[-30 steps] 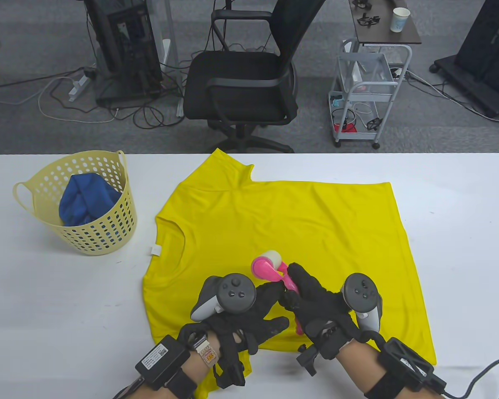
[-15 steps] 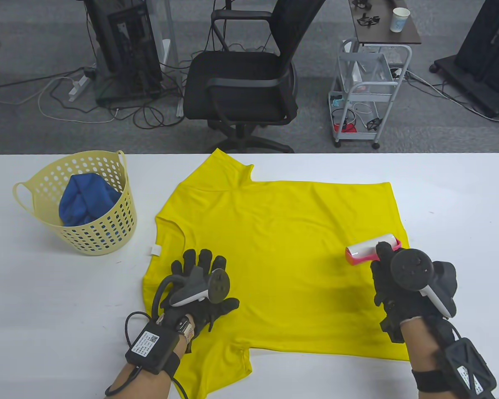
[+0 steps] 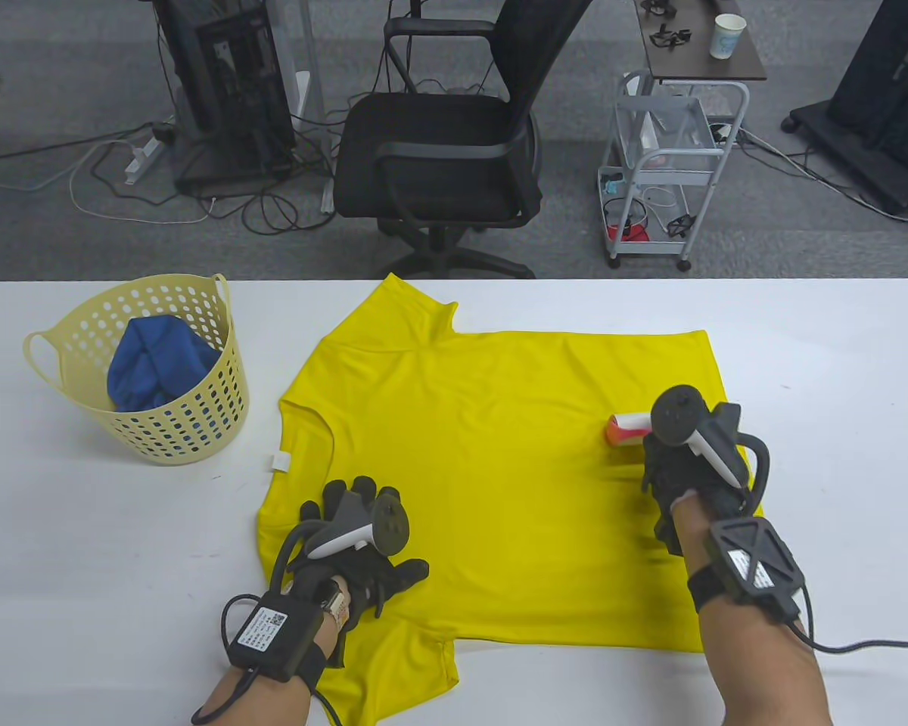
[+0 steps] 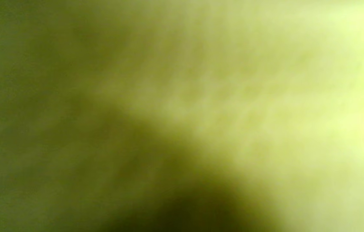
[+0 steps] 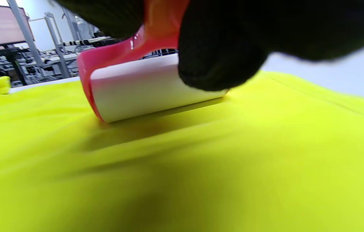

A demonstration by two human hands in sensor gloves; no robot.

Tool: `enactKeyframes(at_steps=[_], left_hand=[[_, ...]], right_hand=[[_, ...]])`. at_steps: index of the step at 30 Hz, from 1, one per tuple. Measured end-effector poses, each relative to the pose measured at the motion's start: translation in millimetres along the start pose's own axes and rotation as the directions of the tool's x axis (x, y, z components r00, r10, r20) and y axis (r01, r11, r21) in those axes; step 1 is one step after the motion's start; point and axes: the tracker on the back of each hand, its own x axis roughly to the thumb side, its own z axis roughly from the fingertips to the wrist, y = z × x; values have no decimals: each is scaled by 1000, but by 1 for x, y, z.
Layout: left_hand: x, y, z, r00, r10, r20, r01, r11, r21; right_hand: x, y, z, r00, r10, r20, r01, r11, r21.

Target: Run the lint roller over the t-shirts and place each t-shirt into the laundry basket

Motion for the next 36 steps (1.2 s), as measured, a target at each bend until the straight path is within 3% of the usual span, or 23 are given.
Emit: enactKeyframes(at_steps=[5, 10, 13, 19, 22, 26, 31, 36], left_hand=[[1, 0, 2, 1000, -5, -3, 5, 1000, -1], [2, 0, 3, 1000, -6, -4, 6, 1000, -2], [2, 0, 3, 1000, -7, -3, 7, 1000, -3], [2, 1, 3, 1000, -8, -3, 8, 1000, -4], [2, 1, 3, 1000, -10, -4, 10, 1000, -5], [3, 1, 3, 1000, -14, -7, 13, 1000, -5], [3, 1, 3, 1000, -15, -8, 15, 1000, -5], [3, 1, 4, 1000, -15, -8, 15, 1000, -5]], right_hand=[[15, 4, -37, 997, -32, -76, 30, 999, -21], [10, 6, -32, 1000, -3, -26, 4, 1000, 9], [0, 3, -9, 997, 59, 49, -61, 997, 56], [-35, -7, 72, 980, 113, 166, -148, 965, 216], [-58, -12, 115, 976, 107, 189, -161, 939, 304], [-77, -17, 147, 978, 96, 185, -167, 893, 418], [-76, -19, 146, 976, 111, 186, -179, 895, 409], [-55, -16, 105, 984, 64, 164, -119, 928, 354]])
